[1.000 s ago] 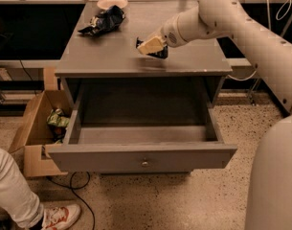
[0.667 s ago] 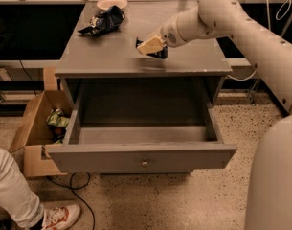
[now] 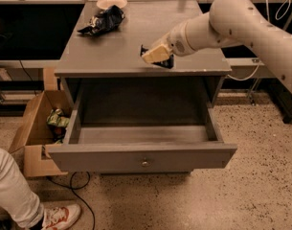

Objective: Place rxbar blueberry into top drawer

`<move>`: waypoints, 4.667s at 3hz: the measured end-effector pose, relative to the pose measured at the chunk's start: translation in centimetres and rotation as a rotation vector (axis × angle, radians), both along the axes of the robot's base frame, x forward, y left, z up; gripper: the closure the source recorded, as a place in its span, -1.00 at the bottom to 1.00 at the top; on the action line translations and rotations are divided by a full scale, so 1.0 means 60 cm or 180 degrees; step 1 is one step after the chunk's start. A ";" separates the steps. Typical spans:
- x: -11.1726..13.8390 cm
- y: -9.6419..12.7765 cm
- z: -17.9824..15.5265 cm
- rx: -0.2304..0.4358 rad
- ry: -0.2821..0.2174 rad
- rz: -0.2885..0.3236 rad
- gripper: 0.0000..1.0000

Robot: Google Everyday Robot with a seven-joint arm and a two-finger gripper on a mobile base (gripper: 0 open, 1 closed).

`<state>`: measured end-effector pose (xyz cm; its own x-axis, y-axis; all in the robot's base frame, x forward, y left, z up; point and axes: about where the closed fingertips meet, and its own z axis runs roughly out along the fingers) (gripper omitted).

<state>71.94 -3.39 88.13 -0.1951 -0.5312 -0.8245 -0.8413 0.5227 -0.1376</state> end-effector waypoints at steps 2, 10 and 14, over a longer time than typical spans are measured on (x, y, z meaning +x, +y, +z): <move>-0.145 -0.010 -0.043 -0.0277 0.0272 -0.0123 1.00; -0.106 -0.012 -0.343 -0.0270 0.0952 -0.0613 0.18; -0.159 -0.134 -0.253 0.0309 0.0596 -0.1103 -1.00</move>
Offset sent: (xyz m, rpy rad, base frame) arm -0.1356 -0.0116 -0.0616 -0.1529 0.1747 -0.0745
